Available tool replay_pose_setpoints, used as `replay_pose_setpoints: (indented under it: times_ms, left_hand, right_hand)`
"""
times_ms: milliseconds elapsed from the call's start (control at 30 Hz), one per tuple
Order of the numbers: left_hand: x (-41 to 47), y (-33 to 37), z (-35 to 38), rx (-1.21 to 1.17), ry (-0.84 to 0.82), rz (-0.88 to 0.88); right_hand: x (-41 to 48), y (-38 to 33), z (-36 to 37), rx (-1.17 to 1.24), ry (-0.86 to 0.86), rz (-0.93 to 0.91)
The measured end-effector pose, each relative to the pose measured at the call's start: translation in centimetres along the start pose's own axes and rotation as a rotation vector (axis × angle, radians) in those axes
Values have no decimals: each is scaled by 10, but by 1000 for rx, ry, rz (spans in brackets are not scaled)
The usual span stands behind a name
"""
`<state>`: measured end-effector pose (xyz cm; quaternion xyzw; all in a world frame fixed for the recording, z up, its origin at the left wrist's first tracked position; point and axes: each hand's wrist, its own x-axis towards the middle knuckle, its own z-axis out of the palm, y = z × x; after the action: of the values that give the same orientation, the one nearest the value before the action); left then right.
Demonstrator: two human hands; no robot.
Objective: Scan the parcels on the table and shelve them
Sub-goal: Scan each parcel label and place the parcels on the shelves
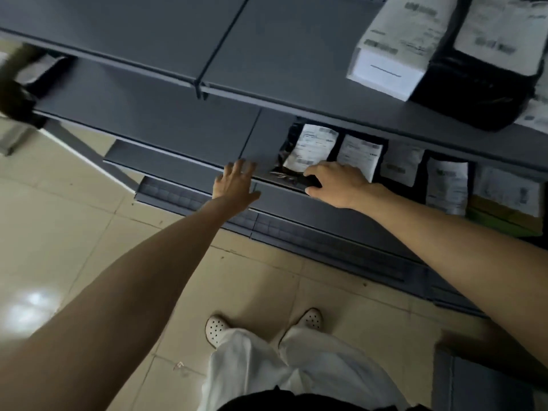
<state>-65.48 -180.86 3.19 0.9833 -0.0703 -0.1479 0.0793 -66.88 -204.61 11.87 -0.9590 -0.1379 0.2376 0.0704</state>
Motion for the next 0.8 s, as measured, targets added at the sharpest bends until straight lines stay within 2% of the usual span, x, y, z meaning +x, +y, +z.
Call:
replay_pose_setpoints:
  times_ms: [200,500,633,800]
  left_hand:
    - [-100,-151,-23,69,84,-183]
    - [-265,-384,-65,115,177,-513]
    - [-313,-461,-85,97,241,-645]
    - [-340,-529,-105,94,293,-731]
  right_hand:
    - [39,-150,-7,-107,23,-242]
    - [88,-443,-18,-218,100,-609]
    - [103,-548,-12,-234,131,-732]
    - [134,-636,2,-277,102,-814]
